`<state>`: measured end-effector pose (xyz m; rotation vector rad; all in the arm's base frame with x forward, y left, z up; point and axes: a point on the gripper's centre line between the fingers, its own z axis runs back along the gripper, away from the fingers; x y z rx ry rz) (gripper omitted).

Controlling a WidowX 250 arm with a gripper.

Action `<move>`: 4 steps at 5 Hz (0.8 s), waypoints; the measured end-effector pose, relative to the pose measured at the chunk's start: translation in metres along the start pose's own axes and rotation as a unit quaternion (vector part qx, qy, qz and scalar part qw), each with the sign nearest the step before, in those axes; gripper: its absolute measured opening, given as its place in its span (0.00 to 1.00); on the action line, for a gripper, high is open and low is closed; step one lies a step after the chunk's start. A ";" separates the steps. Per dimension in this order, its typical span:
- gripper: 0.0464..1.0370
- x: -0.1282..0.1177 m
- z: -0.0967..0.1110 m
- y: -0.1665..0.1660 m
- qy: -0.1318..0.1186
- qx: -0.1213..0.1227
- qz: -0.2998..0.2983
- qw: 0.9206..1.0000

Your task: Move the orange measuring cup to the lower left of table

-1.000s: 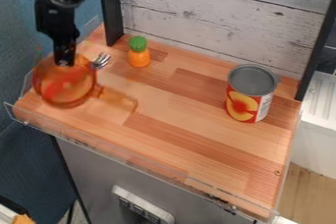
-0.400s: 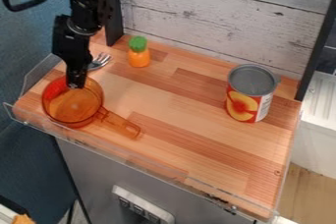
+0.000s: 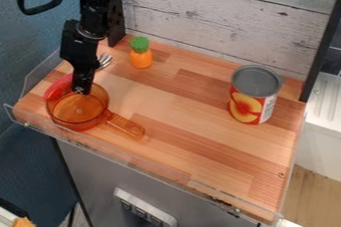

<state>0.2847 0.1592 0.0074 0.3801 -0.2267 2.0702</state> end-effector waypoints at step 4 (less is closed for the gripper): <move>0.97 0.010 0.037 -0.007 -0.006 -0.026 0.056 0.998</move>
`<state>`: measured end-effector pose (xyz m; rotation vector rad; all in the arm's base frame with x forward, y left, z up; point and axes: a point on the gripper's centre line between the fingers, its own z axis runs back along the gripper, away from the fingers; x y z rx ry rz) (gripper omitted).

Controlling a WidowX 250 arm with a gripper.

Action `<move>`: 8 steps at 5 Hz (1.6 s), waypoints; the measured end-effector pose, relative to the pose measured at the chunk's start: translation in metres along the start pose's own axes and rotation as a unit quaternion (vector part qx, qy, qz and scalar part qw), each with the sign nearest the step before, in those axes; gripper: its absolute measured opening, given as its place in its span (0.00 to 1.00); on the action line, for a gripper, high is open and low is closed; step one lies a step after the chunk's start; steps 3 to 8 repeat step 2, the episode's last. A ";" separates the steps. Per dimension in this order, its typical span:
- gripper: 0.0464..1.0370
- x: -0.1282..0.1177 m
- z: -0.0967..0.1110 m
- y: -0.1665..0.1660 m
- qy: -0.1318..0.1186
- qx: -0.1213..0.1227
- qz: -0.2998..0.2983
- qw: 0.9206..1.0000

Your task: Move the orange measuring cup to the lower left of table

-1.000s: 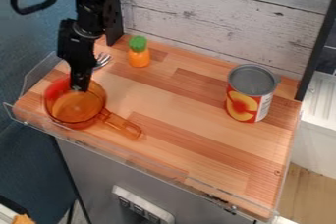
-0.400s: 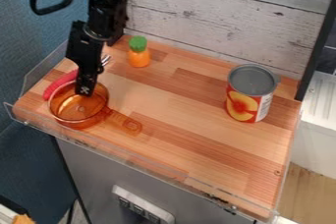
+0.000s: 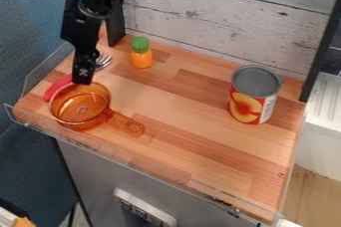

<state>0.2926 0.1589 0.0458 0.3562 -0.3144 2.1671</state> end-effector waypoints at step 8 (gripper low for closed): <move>0.96 0.019 0.052 -0.007 0.027 -0.035 0.039 0.998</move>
